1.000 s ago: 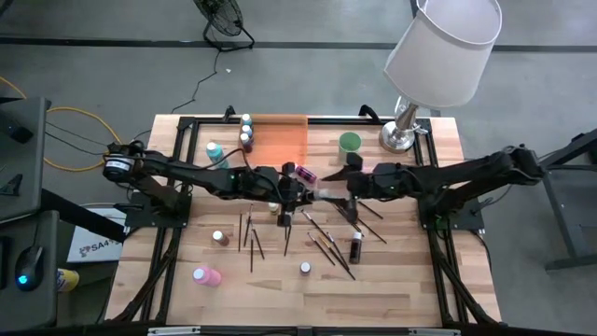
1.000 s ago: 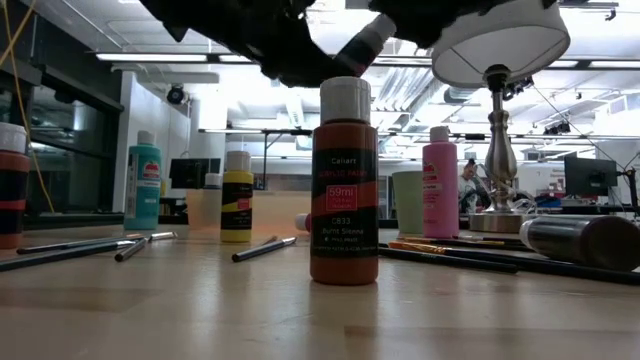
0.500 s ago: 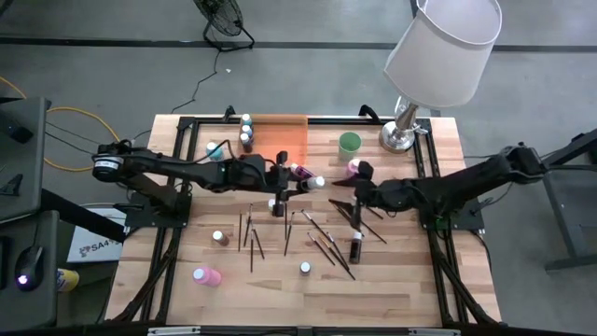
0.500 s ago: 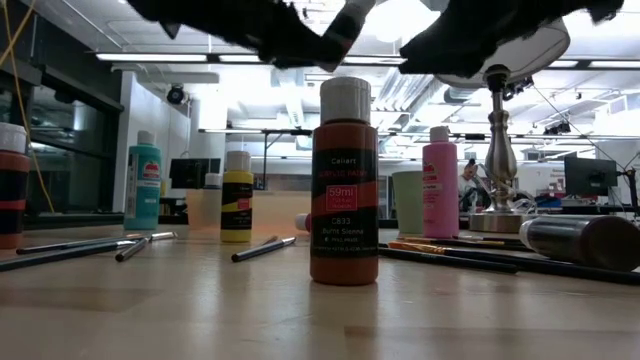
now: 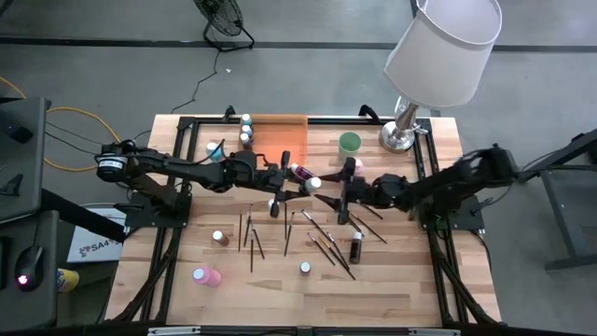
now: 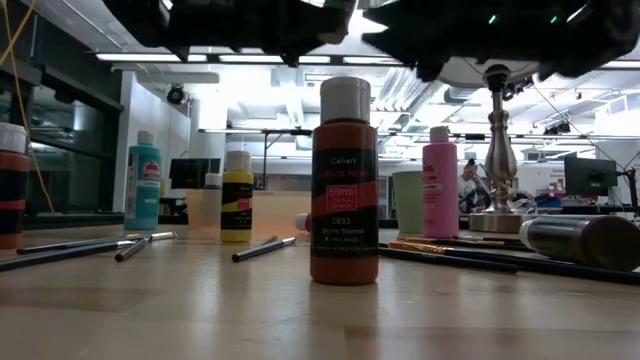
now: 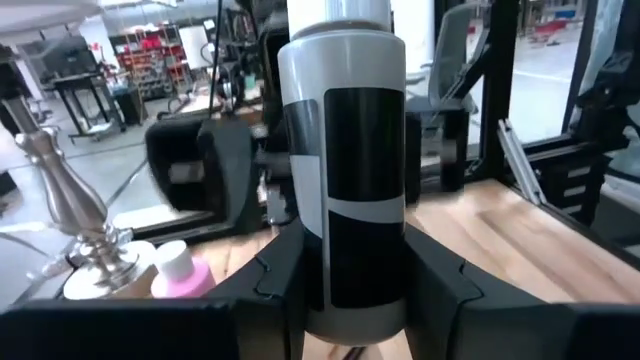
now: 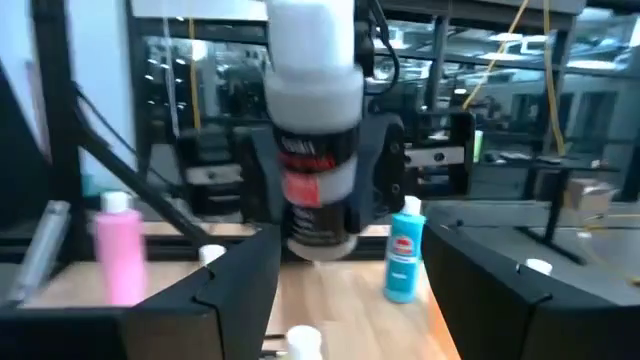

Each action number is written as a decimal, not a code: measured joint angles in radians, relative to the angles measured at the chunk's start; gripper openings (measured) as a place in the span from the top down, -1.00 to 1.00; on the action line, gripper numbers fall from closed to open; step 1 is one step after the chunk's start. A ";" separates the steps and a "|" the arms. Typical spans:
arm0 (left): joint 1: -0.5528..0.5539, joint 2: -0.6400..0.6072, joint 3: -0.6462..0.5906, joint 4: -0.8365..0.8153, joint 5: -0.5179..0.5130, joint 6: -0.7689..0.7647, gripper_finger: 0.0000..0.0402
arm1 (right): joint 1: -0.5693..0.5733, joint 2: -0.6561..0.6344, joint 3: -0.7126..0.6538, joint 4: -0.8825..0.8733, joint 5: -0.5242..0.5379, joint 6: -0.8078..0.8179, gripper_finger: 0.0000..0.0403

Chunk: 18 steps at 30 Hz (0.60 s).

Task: Pick & Place Paint Supplies
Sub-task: Put the gray paint bottle into the orange bin

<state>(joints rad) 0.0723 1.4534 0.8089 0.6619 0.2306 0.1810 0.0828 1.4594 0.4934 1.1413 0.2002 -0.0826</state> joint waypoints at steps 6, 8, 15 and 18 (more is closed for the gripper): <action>0.000 0.000 0.001 -0.004 -0.001 -0.006 0.46 | -0.013 0.125 0.048 0.198 -0.072 -0.045 -0.18; 0.000 0.000 0.001 -0.012 -0.004 -0.006 0.46 | -0.012 0.146 0.071 0.200 -0.076 -0.066 -0.18; 0.000 0.000 0.001 -0.015 -0.005 -0.006 0.46 | -0.014 0.148 0.117 0.201 -0.104 -0.100 -0.18; 0.000 0.000 0.001 -0.015 -0.005 -0.006 0.46 | -0.014 0.148 0.144 0.181 -0.129 -0.103 -0.18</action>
<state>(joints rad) 0.0719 1.4532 0.8097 0.6472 0.2256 0.1749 0.0692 1.6075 0.6376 1.3226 0.0707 -0.1855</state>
